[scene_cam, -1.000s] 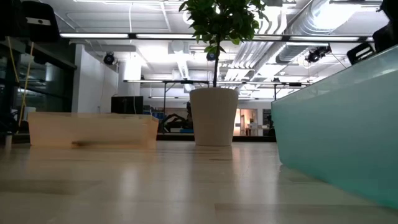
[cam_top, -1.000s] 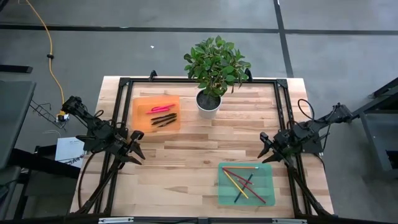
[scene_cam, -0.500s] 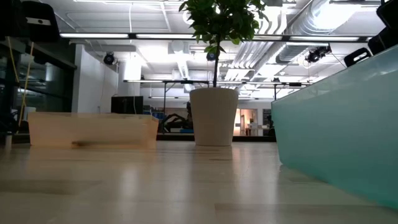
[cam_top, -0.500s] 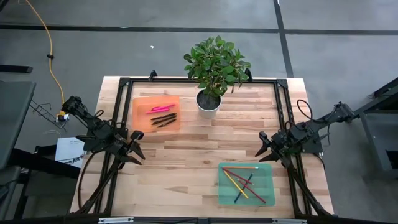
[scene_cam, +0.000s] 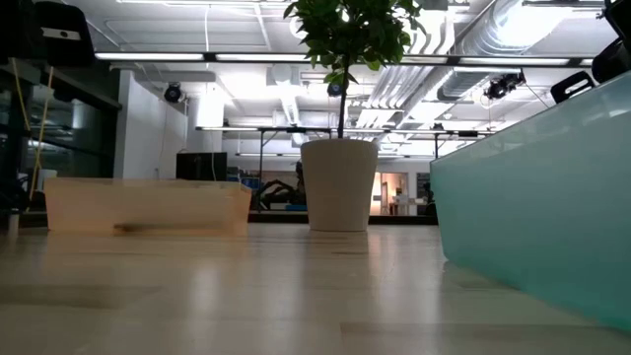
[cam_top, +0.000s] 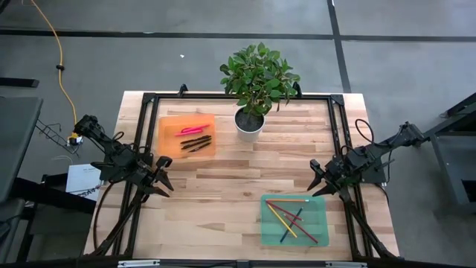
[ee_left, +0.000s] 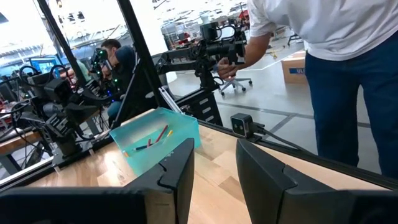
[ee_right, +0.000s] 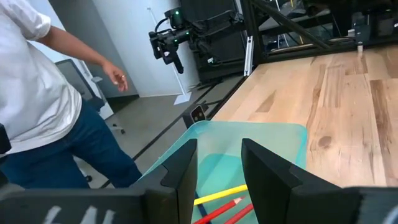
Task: Sort pens & pencils
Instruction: Return to Home Position
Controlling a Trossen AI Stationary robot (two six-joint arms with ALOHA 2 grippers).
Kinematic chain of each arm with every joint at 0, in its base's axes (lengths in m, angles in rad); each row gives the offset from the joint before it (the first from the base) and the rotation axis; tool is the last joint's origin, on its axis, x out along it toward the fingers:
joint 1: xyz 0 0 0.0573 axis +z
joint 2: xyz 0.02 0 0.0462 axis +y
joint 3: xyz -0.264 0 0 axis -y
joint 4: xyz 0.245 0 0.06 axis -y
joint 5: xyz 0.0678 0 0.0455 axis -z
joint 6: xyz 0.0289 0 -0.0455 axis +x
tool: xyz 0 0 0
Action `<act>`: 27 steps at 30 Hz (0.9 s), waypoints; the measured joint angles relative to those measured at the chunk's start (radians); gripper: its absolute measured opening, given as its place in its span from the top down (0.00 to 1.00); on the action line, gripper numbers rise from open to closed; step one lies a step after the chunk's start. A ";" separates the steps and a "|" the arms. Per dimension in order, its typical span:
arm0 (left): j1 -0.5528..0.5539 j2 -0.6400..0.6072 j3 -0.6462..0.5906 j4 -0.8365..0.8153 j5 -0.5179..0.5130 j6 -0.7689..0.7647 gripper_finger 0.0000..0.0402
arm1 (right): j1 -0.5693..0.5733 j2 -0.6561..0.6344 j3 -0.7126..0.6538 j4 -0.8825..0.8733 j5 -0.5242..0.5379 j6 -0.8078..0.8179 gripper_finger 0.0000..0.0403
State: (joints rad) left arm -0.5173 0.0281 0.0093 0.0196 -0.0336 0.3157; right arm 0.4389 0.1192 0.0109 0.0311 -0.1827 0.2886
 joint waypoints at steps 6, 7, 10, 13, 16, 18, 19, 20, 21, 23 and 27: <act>0.000 0.000 0.000 0.000 0.000 0.000 0.73 | 0.000 0.000 0.001 -0.003 0.010 0.005 0.71; 0.000 0.000 0.000 0.000 0.000 0.000 0.73 | 0.000 0.000 0.001 -0.003 0.010 0.017 0.71; 0.000 0.000 0.000 0.000 0.000 0.000 0.73 | 0.000 0.000 0.001 -0.003 0.010 0.050 0.71; 0.000 0.000 0.000 0.000 0.000 0.000 0.73 | 0.000 0.000 0.001 -0.004 0.013 0.047 0.71; 0.000 0.000 0.000 0.000 0.000 0.000 0.73 | 0.000 0.000 0.001 -0.004 0.013 0.051 0.71; 0.000 0.000 0.000 0.000 0.000 0.000 0.73 | 0.000 0.000 0.001 -0.004 0.013 0.050 0.71; 0.000 0.000 0.000 0.000 0.000 0.000 0.73 | 0.000 0.000 0.001 -0.004 0.013 0.048 0.71; 0.000 0.000 0.000 0.000 0.000 0.000 0.73 | 0.000 0.000 0.001 -0.004 0.013 0.048 0.71; 0.000 0.000 0.000 0.000 0.000 0.000 0.73 | 0.000 0.000 0.001 -0.004 0.013 0.050 0.71; 0.000 0.000 0.000 0.000 0.000 0.000 0.73 | 0.000 0.000 0.001 -0.004 0.013 0.051 0.71; 0.000 0.000 0.000 0.000 0.000 0.000 0.73 | 0.000 0.000 0.001 -0.004 0.013 0.051 0.71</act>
State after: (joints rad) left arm -0.5171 0.0280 0.0093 0.0196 -0.0338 0.3158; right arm 0.4389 0.1192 0.0124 0.0273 -0.1699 0.3397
